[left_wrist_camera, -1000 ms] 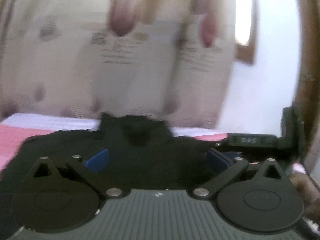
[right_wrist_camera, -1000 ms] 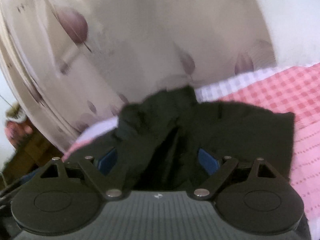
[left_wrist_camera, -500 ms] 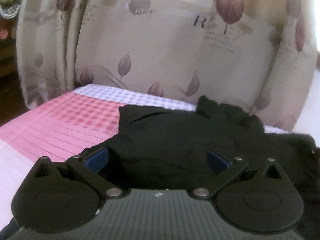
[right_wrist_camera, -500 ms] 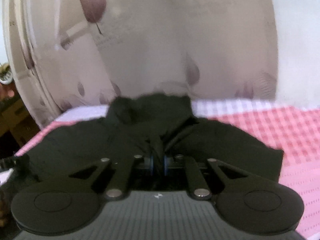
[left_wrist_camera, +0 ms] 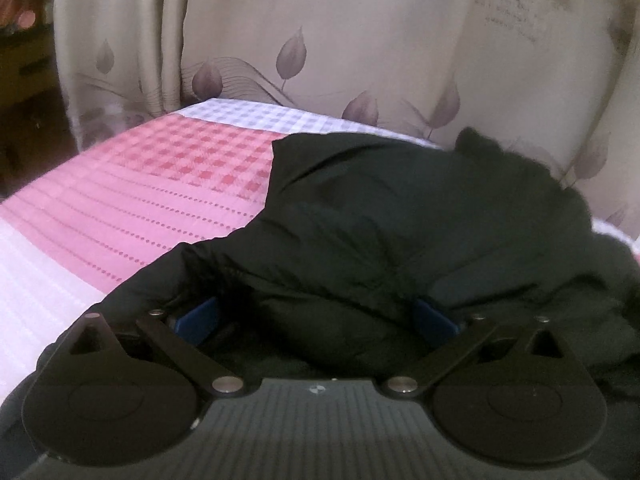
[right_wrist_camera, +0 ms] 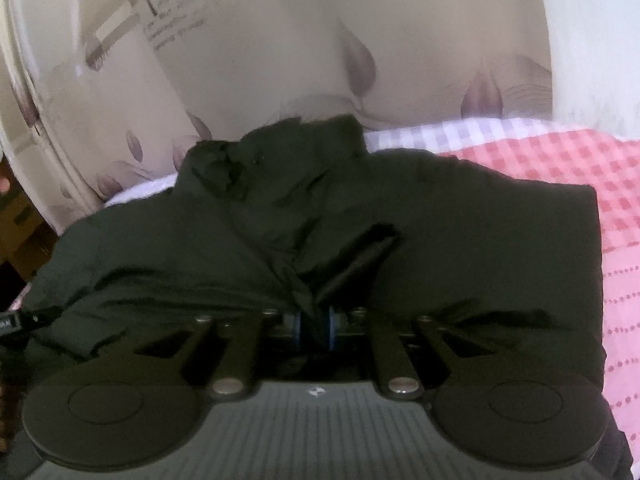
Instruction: Fold large clothes
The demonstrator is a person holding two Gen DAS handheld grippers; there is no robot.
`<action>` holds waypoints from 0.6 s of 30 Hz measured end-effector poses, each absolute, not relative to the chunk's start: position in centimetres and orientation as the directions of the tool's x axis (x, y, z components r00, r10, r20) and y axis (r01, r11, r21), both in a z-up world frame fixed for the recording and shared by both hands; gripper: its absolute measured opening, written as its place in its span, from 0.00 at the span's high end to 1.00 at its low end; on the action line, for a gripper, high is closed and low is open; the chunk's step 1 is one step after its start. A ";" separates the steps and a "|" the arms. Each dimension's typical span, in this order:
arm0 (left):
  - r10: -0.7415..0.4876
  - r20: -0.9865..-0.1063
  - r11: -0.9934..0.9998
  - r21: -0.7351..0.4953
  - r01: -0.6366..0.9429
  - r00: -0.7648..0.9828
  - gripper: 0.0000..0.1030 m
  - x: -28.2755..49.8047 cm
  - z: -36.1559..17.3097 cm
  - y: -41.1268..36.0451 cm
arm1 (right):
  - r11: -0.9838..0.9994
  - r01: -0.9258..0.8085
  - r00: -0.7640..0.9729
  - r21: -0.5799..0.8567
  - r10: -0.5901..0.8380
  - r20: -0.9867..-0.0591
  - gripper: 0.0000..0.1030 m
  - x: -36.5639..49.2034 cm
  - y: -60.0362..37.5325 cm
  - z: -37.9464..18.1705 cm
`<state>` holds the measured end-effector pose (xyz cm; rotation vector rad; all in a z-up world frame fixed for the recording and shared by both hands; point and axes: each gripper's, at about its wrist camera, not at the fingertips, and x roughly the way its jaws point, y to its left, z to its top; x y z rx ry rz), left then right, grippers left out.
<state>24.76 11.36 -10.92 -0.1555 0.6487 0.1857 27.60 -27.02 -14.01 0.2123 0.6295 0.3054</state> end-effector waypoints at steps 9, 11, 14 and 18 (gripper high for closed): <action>0.121 -0.607 0.989 0.003 -0.150 0.785 0.07 23.9 -9.9 10.3 | 0.943 -0.192 0.760 0.273 0.319 -0.566 0.85 26.4 -27.4 -12.1; 0.098 -0.562 0.995 0.026 -0.101 0.822 0.03 21.1 -8.5 10.5 | 0.922 -0.196 0.805 0.334 0.346 -0.482 0.78 22.2 -28.7 -10.1; 0.063 -0.449 0.998 0.037 -0.052 0.891 0.00 14.8 -6.3 12.1 | 0.921 -0.234 0.842 0.311 0.352 -0.408 0.42 13.4 -31.3 -8.1; 0.058 -0.400 0.997 0.071 -0.032 0.915 0.00 7.9 -5.1 15.4 | 0.934 -0.207 0.847 0.292 0.320 -0.424 0.26 2.9 -35.5 -8.6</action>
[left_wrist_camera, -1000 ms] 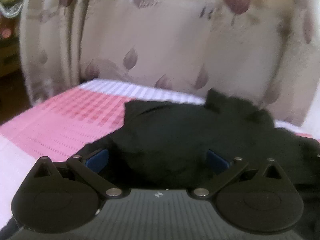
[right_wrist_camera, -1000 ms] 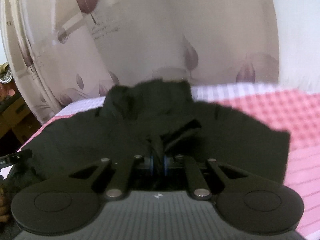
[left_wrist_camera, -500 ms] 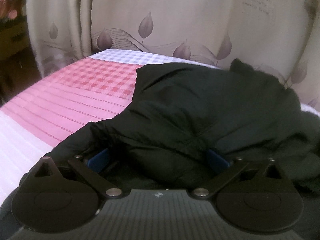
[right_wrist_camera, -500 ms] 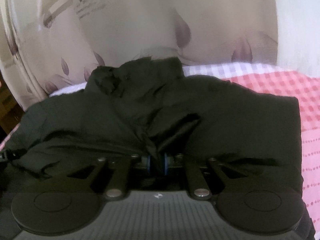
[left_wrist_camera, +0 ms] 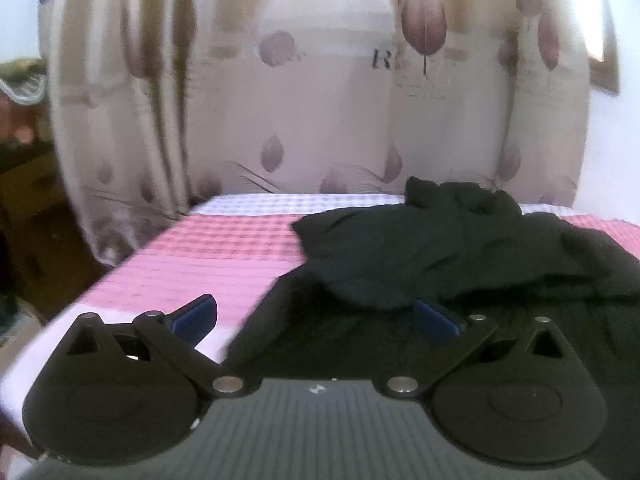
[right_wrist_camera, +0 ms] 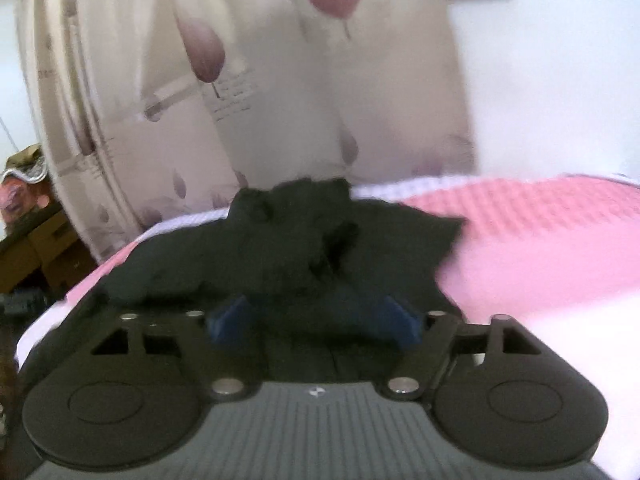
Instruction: Fold large clothes
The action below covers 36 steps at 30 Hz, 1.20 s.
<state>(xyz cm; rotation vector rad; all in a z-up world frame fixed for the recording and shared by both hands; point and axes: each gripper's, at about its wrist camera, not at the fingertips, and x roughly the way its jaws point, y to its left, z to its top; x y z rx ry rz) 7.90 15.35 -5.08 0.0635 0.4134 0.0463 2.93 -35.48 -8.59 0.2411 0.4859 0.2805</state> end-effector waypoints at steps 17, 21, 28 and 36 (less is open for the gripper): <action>-0.026 -0.554 0.997 0.050 0.064 0.832 0.00 -5.0 -12.5 21.8 | 0.823 -0.131 0.751 0.553 0.446 -0.486 0.36 -10.8 -37.3 -16.4; -0.062 -0.568 0.997 -0.070 0.027 0.820 0.00 -5.3 -13.5 23.7 | 0.795 -0.145 0.744 0.589 0.480 -0.465 0.75 -10.1 -36.8 -16.8; -0.123 -0.585 0.983 -0.184 0.016 0.802 0.05 -4.2 -14.3 25.2 | 0.794 -0.173 0.743 0.583 0.494 -0.452 0.79 -10.1 -37.2 -16.5; -0.304 -0.655 0.935 -0.345 0.085 0.692 0.80 -1.9 -14.1 24.9 | 0.759 -0.149 0.716 0.634 0.525 -0.460 0.74 -9.1 -36.8 -17.3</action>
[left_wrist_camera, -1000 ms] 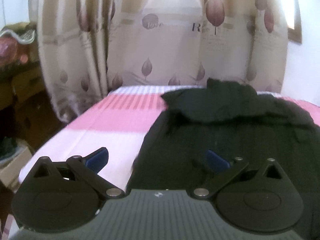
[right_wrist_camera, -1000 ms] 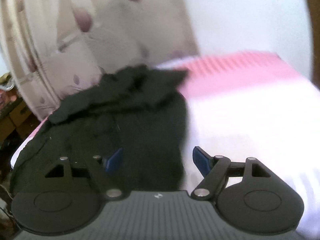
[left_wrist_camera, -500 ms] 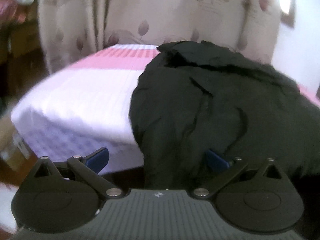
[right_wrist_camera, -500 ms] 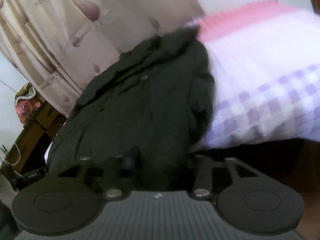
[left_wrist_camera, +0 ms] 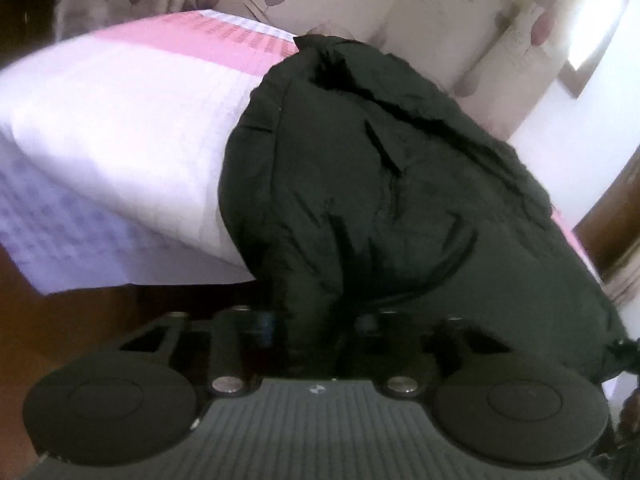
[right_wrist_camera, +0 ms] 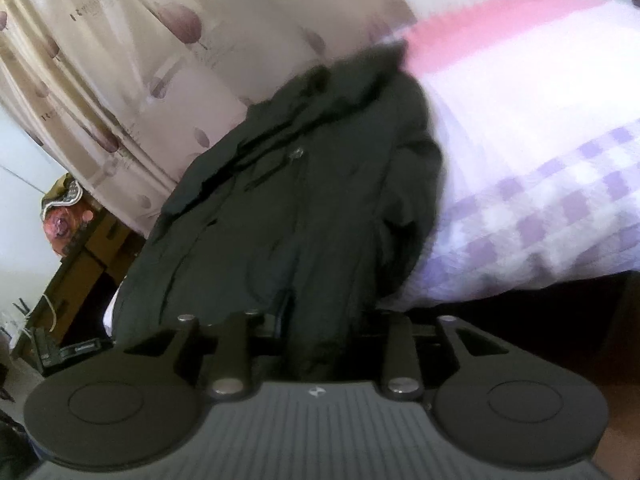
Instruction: Fold large clothes
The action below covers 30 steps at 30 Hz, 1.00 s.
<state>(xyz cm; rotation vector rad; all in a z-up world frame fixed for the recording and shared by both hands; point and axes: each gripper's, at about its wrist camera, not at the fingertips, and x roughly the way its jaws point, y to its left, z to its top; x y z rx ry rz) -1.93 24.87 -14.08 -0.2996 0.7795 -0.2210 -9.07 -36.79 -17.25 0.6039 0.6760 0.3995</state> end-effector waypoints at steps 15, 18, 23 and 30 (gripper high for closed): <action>-0.252 -0.443 0.904 -0.425 0.047 0.860 0.89 -5.6 -3.6 24.4 | 0.526 -0.308 0.772 0.793 0.625 -0.114 0.88 -11.8 -38.6 -10.1; -0.252 -0.425 0.895 -0.444 0.042 0.869 0.89 -6.0 -2.5 24.3 | 0.476 -0.305 0.778 0.825 0.624 -0.072 0.87 -12.4 -39.0 -9.8; -0.251 -0.359 0.875 -0.481 0.053 0.899 0.89 -5.8 0.4 24.6 | 0.428 -0.303 0.803 0.851 0.596 -0.014 0.87 -11.6 -40.2 -7.8; -0.203 -0.298 0.848 -0.530 0.015 0.933 0.89 -1.4 3.3 24.7 | 0.417 -0.277 0.833 0.866 0.554 -0.001 0.87 -6.7 -42.2 -5.8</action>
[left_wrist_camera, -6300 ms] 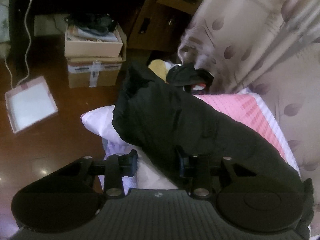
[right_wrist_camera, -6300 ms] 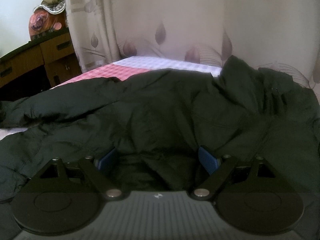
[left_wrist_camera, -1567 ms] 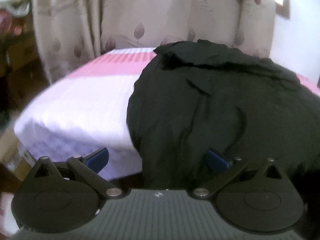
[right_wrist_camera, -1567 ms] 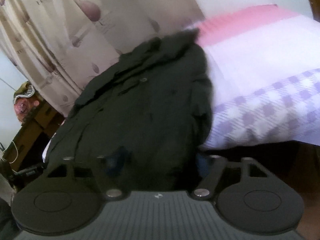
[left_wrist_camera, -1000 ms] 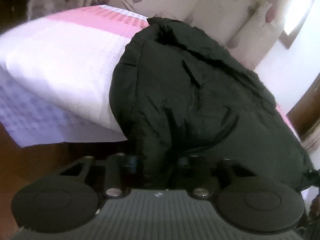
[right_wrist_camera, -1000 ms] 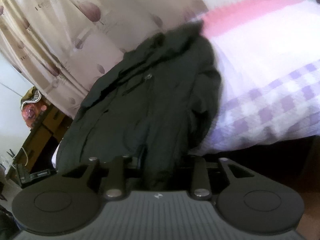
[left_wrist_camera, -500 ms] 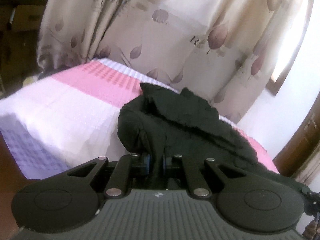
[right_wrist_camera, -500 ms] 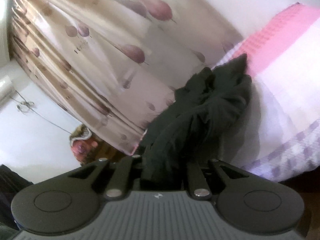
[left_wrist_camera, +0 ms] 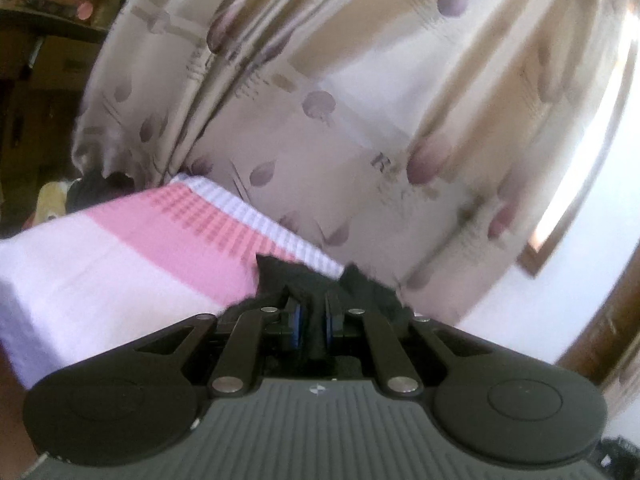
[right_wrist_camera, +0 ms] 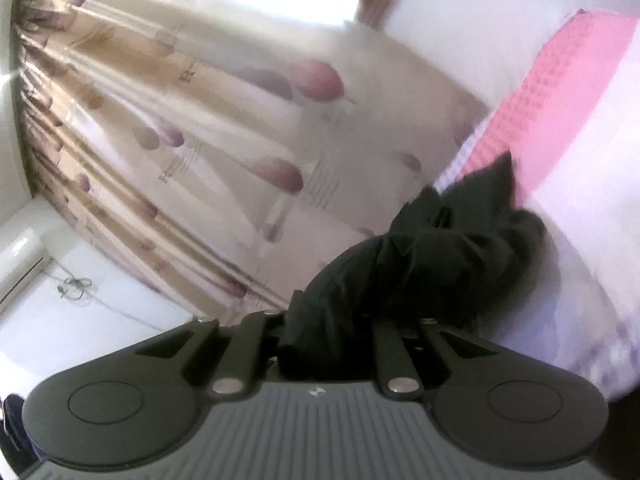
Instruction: Fold large clothes
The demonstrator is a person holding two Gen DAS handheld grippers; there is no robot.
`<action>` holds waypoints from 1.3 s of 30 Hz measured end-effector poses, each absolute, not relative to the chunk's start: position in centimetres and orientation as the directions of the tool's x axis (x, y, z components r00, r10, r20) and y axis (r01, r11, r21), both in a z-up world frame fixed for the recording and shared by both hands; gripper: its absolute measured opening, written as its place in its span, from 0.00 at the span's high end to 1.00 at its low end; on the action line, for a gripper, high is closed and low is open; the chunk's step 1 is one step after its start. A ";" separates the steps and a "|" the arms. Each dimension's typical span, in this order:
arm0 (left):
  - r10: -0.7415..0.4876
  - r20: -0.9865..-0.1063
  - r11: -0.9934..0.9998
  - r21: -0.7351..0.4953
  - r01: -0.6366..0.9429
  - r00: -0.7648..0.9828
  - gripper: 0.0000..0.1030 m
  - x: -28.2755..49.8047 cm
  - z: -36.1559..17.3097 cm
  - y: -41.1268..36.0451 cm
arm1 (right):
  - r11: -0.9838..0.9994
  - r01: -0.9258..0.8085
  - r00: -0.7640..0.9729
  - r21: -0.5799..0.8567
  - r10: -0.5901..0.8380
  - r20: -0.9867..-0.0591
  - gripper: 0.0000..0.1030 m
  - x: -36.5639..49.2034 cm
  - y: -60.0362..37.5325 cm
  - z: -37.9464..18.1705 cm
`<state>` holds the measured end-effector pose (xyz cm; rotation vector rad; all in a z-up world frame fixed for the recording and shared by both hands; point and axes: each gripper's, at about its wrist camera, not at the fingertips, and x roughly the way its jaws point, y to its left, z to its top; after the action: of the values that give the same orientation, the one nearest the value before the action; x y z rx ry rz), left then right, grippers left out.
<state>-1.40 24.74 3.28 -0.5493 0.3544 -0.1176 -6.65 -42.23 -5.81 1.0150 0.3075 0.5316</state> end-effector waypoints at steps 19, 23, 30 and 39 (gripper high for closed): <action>-0.040 -0.397 0.896 -0.421 -0.143 0.917 0.77 21.9 1.9 21.1 | 0.513 -0.029 0.862 0.858 0.447 -0.238 0.85 16.4 -44.2 -7.3; 0.020 -0.389 0.915 -0.363 -0.173 0.921 0.41 23.5 1.4 20.2 | 0.498 0.026 0.854 0.867 0.440 -0.278 0.83 19.0 -44.1 -9.5; 0.120 -0.278 0.957 -0.222 -0.185 0.953 0.03 22.5 2.3 18.2 | 0.404 0.036 0.858 0.914 0.456 -0.236 0.56 20.2 -44.1 -11.4; -0.093 -0.369 0.992 -0.114 0.055 0.925 0.49 22.0 1.7 12.0 | 0.741 -0.062 0.897 0.668 0.335 -0.288 0.52 18.2 -39.1 -5.3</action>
<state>21.97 12.04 1.67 -0.1023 0.3836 -0.0761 18.16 -39.07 -5.31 0.7067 0.4101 0.2242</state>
